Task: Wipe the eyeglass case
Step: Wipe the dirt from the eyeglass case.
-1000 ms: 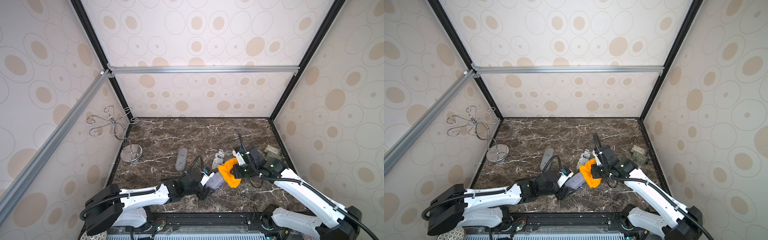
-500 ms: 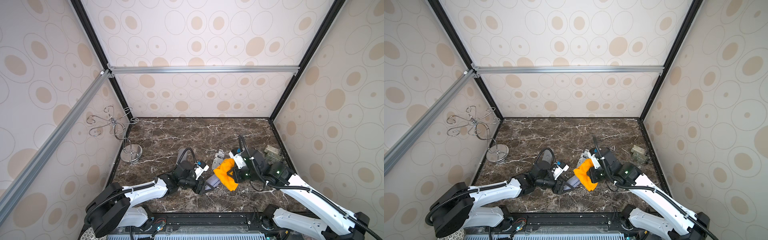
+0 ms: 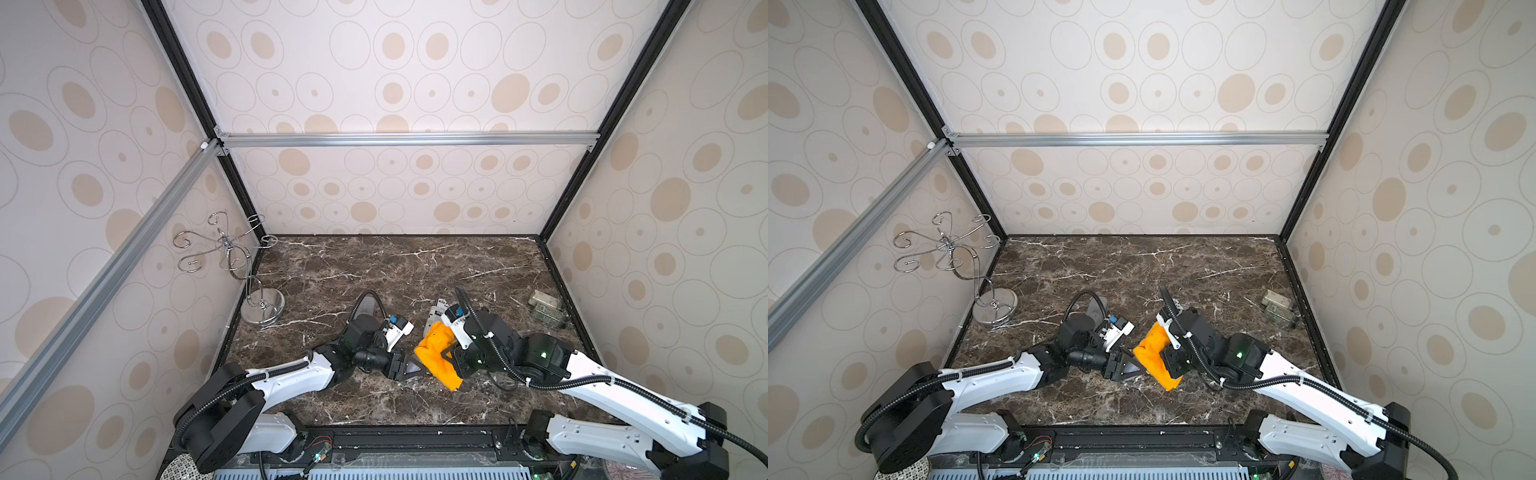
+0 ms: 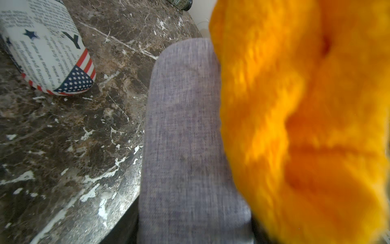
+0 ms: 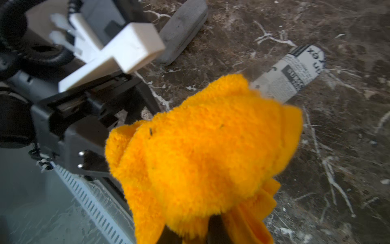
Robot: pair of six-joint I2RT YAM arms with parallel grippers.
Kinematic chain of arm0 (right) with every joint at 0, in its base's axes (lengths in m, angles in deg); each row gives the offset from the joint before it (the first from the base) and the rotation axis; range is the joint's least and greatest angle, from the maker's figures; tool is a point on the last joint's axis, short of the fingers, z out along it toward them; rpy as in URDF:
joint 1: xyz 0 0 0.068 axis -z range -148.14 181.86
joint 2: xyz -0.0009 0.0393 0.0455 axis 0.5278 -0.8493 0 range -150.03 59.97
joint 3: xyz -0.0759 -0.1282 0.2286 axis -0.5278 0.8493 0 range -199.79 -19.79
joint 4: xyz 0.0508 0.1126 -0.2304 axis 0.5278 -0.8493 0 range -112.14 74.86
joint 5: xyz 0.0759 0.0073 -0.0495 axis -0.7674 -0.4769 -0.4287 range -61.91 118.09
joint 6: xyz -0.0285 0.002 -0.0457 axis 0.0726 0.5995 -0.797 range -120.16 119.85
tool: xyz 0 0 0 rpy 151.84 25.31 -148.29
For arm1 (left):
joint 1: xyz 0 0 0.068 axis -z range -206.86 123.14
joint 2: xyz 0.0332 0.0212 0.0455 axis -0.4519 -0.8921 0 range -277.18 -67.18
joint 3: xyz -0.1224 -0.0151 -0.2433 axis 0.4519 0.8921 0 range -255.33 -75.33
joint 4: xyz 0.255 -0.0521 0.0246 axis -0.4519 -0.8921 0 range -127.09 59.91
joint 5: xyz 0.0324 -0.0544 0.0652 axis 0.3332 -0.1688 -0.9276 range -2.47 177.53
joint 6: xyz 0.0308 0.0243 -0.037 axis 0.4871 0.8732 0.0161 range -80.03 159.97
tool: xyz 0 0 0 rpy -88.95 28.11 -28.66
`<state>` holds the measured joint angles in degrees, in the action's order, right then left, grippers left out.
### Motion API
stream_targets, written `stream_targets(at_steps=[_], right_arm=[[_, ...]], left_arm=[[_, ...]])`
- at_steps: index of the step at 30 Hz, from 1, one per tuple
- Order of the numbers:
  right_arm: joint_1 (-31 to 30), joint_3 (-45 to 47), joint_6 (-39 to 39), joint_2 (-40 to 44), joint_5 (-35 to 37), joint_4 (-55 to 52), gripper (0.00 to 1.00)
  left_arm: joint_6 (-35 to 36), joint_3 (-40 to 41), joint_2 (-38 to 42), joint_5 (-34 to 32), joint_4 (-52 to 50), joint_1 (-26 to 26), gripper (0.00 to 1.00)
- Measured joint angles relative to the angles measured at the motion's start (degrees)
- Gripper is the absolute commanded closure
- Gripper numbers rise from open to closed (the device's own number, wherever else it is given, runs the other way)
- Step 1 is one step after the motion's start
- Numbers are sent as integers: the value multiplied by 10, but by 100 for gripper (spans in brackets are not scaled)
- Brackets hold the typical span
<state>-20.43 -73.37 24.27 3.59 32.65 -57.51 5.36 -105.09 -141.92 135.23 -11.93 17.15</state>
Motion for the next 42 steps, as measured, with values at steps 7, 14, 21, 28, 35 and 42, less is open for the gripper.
stream_targets(at_steps=[7,14,21,28,35,42], right_arm=[[50,-27,-4,2,53,-47,100],[-27,-28,-5,4,32,-16,100],[-69,-21,0,-40,39,18,100],[13,-7,17,-5,77,4,100],[-8,-6,7,12,47,11,100],[-69,14,4,-7,42,60,100]], left_arm=[[21,-1,23,-6,-15,0,44],[26,-17,21,-33,-35,2,41],[22,-19,4,-31,-33,2,44],[15,-19,4,-26,-21,2,43],[9,-19,4,-17,-13,3,43],[-1,-28,-3,-26,-22,3,43]])
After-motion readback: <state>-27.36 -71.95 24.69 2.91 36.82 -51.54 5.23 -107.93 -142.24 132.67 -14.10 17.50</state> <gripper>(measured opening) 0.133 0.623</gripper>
